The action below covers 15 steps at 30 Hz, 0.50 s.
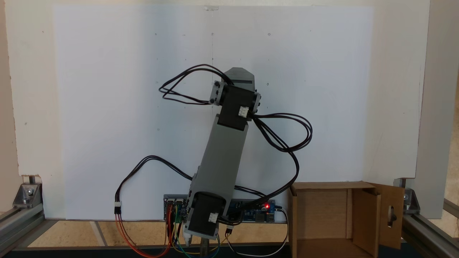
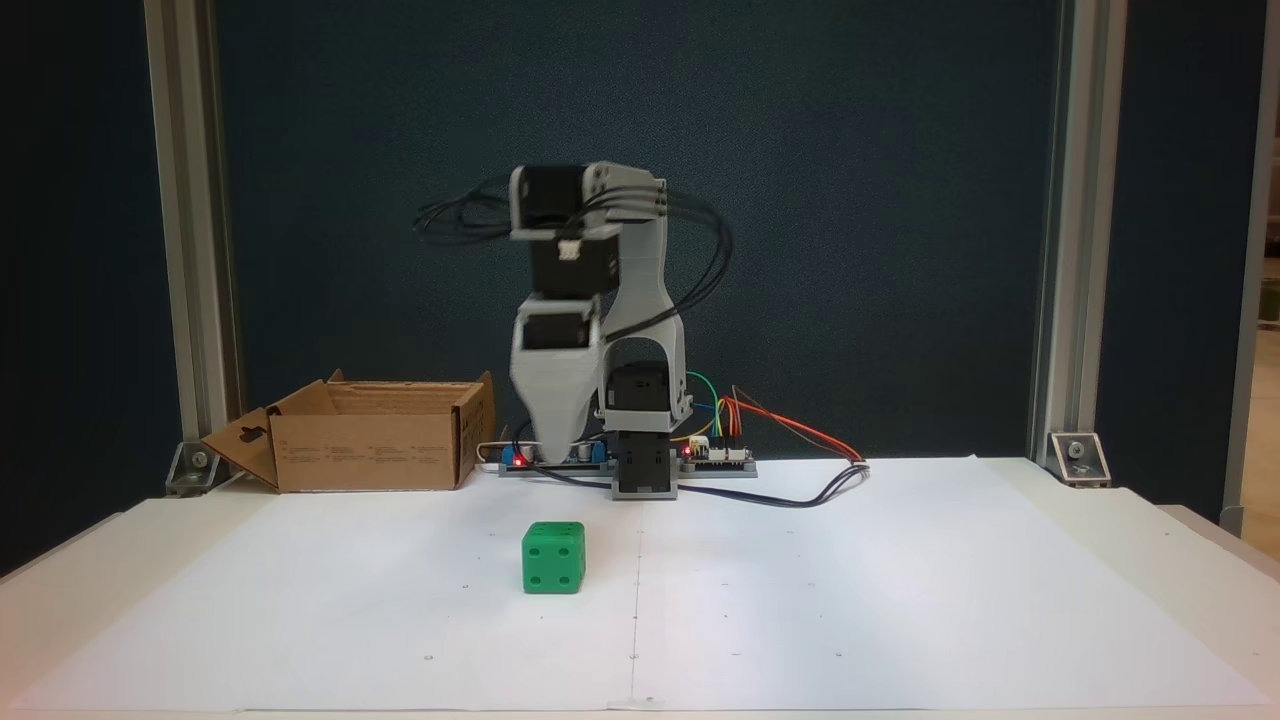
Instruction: Grasp a green dice and put it in the bin.
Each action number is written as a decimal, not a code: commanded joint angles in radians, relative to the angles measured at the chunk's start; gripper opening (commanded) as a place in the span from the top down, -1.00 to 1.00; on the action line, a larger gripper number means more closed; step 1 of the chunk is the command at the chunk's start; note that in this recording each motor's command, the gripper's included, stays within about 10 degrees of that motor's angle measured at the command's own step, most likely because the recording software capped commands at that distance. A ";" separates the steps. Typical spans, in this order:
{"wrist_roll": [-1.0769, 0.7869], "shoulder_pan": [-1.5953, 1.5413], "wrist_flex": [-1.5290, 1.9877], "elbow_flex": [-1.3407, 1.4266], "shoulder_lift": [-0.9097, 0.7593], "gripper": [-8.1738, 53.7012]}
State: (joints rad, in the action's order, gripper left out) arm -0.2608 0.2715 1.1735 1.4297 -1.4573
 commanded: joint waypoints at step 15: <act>0.012 0.026 -0.057 -0.003 0.014 -0.71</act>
State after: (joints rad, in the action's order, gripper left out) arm -0.2592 0.3022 1.1229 1.4389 -1.4419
